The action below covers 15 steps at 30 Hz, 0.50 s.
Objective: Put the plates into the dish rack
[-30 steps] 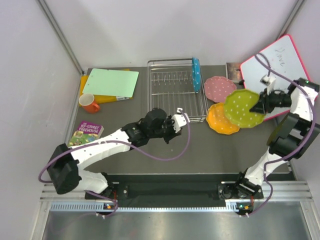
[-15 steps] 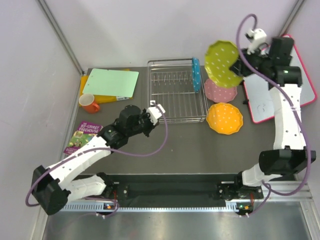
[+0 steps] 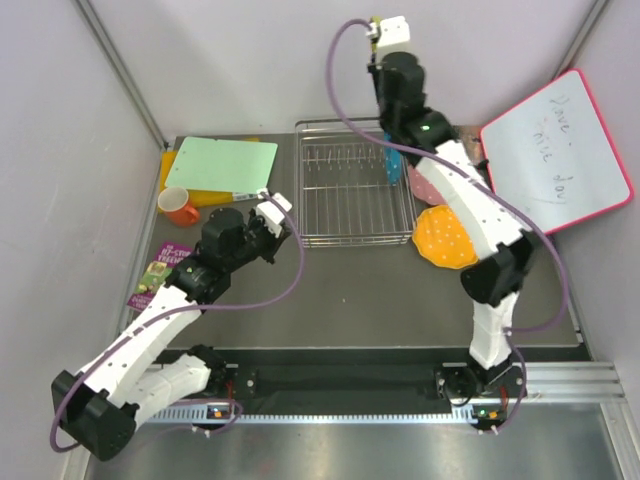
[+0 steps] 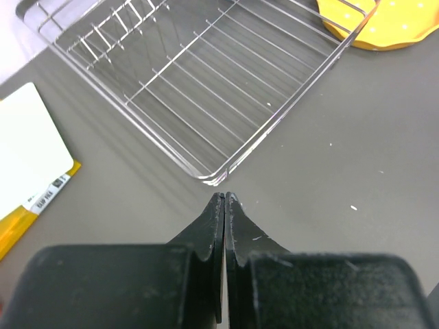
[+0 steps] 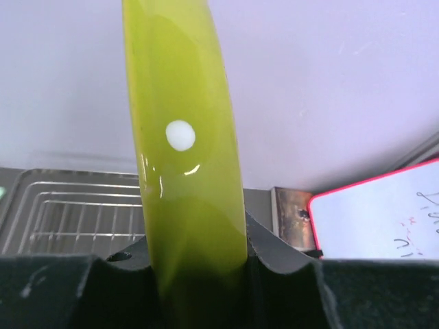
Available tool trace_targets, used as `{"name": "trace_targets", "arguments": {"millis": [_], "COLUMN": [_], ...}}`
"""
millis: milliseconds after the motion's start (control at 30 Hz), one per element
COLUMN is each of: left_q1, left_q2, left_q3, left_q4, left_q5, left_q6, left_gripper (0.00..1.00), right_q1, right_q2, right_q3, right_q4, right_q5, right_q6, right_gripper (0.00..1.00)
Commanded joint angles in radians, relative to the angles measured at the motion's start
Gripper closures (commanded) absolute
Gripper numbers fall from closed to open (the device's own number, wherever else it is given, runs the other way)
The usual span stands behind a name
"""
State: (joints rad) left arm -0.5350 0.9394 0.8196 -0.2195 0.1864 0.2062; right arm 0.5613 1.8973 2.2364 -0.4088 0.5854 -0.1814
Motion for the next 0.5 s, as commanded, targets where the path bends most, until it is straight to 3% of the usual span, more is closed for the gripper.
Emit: {"name": "trace_targets", "arguments": {"millis": [0,467], "left_q1": [0.044,0.127], "left_q2": [-0.033,-0.076], "left_q3": [-0.02,-0.046], "left_q4": [0.017,0.026], "left_q5": [0.051,0.09], "left_q6": [-0.042,-0.091], "left_gripper": [1.0,1.0], "right_q1": [0.086,0.046], "right_q2": [0.098,0.223], "right_q3": [0.111,0.072], "right_q4": [0.349,0.224], "right_q5": [0.29,0.269], "right_q6": [-0.127,-0.044], "right_gripper": [1.0,1.0]}}
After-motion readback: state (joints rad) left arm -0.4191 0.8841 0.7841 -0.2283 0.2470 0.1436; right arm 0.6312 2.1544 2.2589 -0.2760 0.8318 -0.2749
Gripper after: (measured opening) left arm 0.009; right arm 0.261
